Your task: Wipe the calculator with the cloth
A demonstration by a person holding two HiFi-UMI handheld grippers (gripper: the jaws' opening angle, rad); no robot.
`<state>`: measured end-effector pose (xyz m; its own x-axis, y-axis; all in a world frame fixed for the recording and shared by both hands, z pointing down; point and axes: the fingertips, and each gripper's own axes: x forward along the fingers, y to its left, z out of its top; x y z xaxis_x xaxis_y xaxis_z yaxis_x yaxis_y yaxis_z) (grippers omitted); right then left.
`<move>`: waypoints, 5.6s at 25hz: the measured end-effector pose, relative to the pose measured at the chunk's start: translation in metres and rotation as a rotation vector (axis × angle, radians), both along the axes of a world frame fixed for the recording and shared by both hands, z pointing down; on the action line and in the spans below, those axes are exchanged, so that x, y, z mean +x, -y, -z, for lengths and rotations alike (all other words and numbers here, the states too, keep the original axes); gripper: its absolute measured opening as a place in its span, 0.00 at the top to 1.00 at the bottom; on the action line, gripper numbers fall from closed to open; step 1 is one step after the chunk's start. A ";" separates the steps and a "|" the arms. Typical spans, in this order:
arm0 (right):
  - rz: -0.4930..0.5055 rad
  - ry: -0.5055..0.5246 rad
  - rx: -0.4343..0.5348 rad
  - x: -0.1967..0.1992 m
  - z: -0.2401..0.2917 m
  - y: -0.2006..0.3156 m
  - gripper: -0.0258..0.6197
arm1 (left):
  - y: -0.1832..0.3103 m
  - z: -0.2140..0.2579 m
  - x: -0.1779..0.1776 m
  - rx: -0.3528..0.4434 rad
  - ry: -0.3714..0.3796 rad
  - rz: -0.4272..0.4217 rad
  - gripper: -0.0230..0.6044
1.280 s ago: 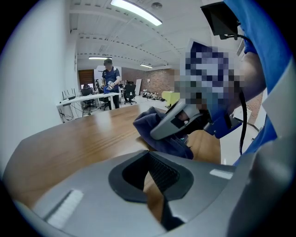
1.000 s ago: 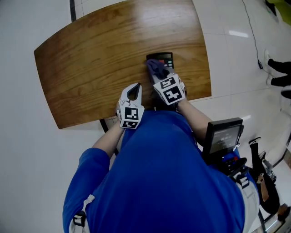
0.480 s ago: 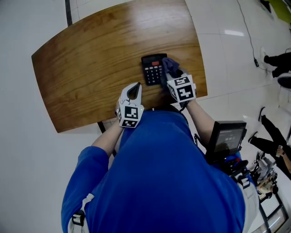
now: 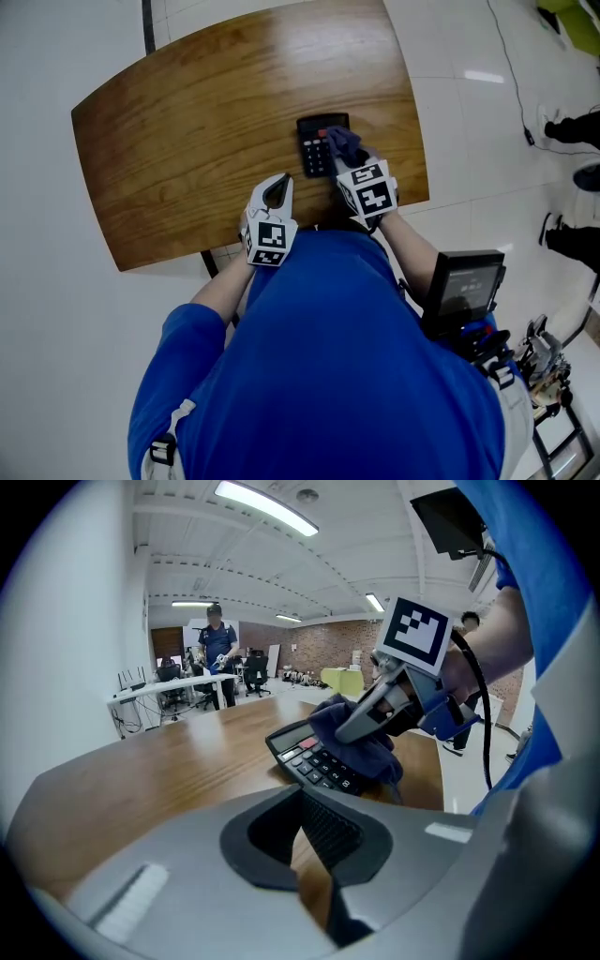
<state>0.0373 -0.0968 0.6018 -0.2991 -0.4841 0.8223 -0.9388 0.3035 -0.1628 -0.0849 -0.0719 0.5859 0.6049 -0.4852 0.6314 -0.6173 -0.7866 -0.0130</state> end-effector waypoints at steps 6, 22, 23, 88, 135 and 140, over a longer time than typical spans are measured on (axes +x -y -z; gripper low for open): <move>0.112 0.074 0.005 -0.057 0.013 -0.002 0.86 | -0.004 0.010 -0.008 0.003 0.012 0.026 0.95; 0.027 0.028 -0.032 -0.013 -0.010 -0.010 0.86 | -0.005 0.003 -0.003 -0.010 0.018 -0.007 0.95; 0.013 0.024 -0.034 -0.007 -0.011 -0.011 0.86 | -0.005 0.002 -0.002 -0.010 0.016 -0.011 0.95; -0.058 0.008 -0.044 0.037 -0.035 -0.042 0.86 | -0.016 -0.005 0.023 0.042 0.001 -0.037 0.95; 0.119 0.097 0.535 0.021 0.178 -0.271 0.85 | -0.224 0.164 0.031 0.368 -0.162 0.311 0.95; 0.112 0.116 0.535 0.014 0.191 -0.270 0.85 | -0.221 0.171 0.030 0.369 -0.175 0.298 0.95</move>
<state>0.0516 0.1730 0.4109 -0.4461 -0.7854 0.4292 -0.8814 0.4687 -0.0585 -0.0545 0.1494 0.4153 0.4873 -0.8249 0.2864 -0.8323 -0.5380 -0.1333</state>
